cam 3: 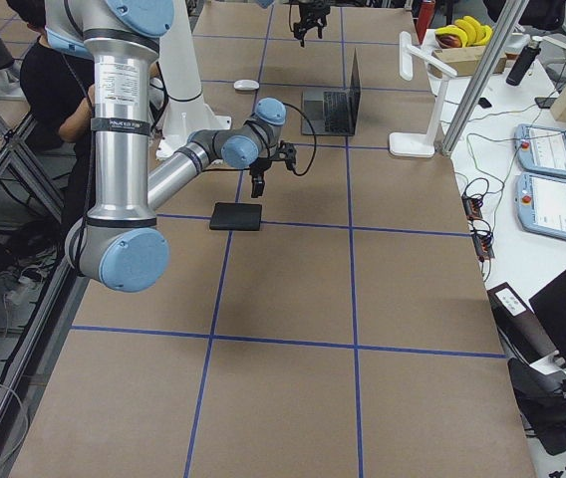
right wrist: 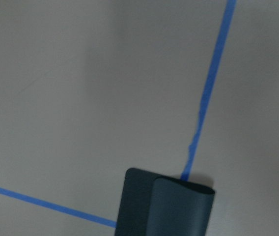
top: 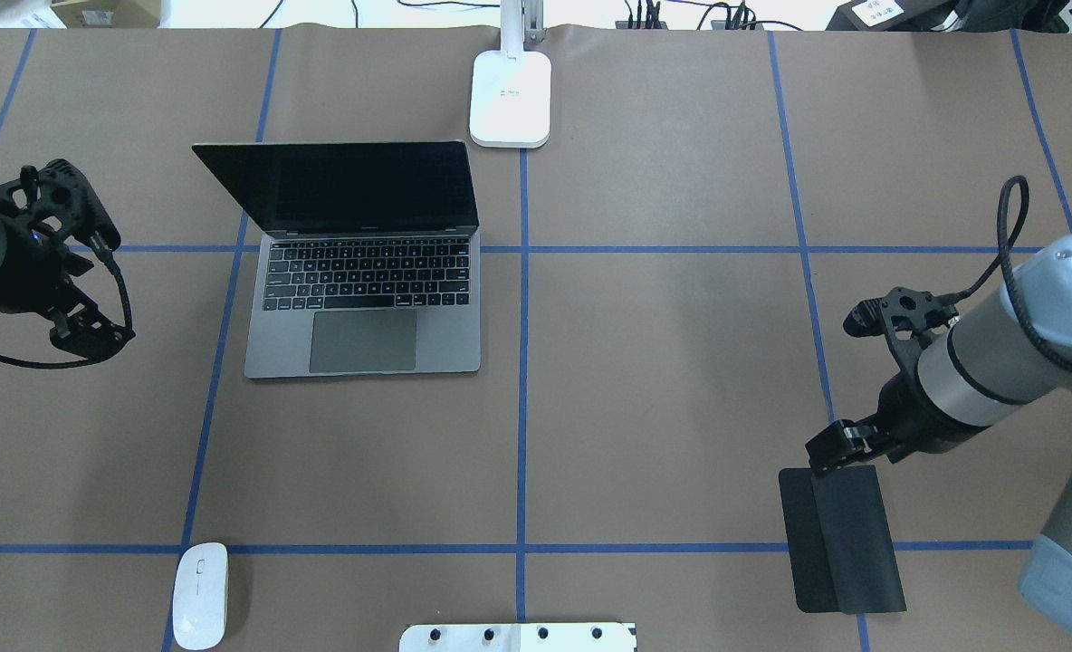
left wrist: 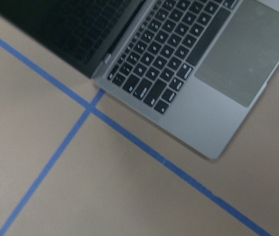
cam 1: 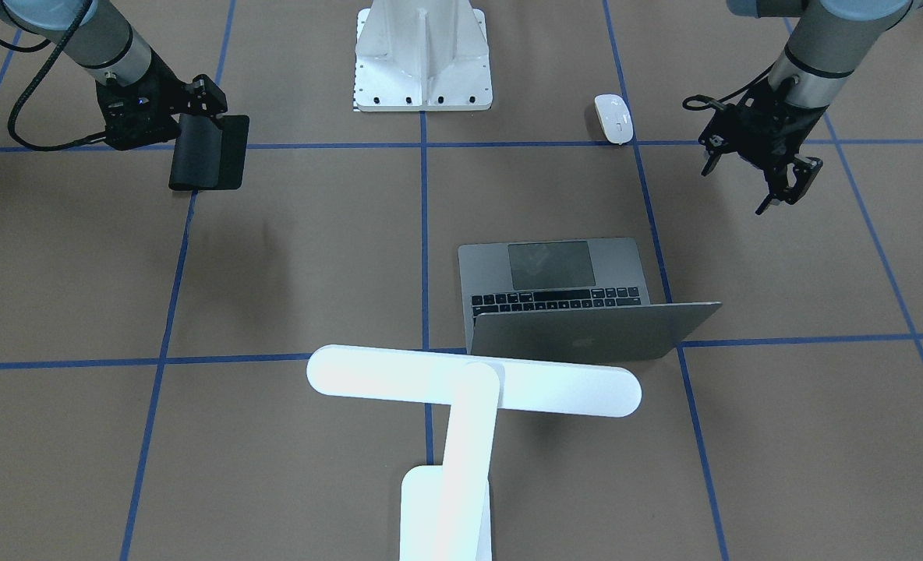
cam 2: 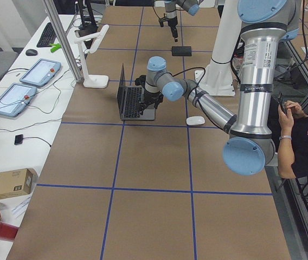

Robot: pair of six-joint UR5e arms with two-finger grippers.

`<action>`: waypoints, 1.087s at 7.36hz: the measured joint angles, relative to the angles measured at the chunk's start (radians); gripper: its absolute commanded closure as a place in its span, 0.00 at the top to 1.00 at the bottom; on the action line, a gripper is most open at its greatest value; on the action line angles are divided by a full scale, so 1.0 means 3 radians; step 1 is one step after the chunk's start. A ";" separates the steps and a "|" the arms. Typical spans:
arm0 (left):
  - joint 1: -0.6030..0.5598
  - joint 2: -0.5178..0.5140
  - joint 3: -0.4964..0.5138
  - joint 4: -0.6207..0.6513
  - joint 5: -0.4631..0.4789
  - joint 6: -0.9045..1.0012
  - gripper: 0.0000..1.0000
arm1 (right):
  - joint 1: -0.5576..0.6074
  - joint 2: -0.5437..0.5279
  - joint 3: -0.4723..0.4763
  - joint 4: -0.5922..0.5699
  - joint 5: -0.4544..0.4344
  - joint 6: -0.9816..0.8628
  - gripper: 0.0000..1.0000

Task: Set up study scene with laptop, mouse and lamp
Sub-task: 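Grasp the dark grey mouse pad edge with the right gripper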

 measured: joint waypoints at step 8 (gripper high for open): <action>-0.0080 0.0107 -0.0001 -0.0018 0.0020 0.0193 1.00 | -0.0059 -0.0691 -0.0603 0.1635 0.0287 0.0254 0.79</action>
